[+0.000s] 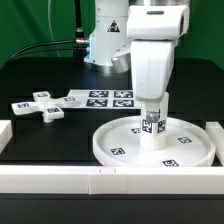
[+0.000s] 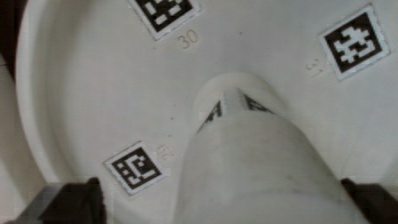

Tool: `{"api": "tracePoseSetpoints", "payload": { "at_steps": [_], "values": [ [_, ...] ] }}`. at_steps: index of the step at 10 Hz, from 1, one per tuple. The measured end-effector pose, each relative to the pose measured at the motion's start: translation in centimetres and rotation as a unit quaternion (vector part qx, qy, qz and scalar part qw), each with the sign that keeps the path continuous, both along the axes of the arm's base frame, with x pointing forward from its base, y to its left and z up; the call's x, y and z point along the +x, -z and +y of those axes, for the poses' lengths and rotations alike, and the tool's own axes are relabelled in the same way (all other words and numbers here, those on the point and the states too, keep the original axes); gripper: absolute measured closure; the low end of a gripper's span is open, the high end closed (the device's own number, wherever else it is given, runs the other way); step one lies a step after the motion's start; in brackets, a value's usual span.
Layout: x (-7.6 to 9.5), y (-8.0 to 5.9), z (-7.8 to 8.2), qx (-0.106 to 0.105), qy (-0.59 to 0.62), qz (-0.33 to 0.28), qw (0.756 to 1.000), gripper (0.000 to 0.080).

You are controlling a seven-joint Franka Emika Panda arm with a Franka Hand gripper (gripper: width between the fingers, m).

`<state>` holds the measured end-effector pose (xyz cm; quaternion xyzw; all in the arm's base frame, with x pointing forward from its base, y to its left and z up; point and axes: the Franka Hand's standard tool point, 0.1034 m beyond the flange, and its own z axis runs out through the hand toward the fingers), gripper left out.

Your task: Assemble round table

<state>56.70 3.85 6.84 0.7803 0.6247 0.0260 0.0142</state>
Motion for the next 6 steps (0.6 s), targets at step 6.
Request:
{"api": "tracePoseSetpoints", "payload": {
  "at_steps": [6],
  "values": [
    [-0.31,0.16,-0.31,-0.005,-0.024,0.006,1.000,0.0393]
  ]
}}
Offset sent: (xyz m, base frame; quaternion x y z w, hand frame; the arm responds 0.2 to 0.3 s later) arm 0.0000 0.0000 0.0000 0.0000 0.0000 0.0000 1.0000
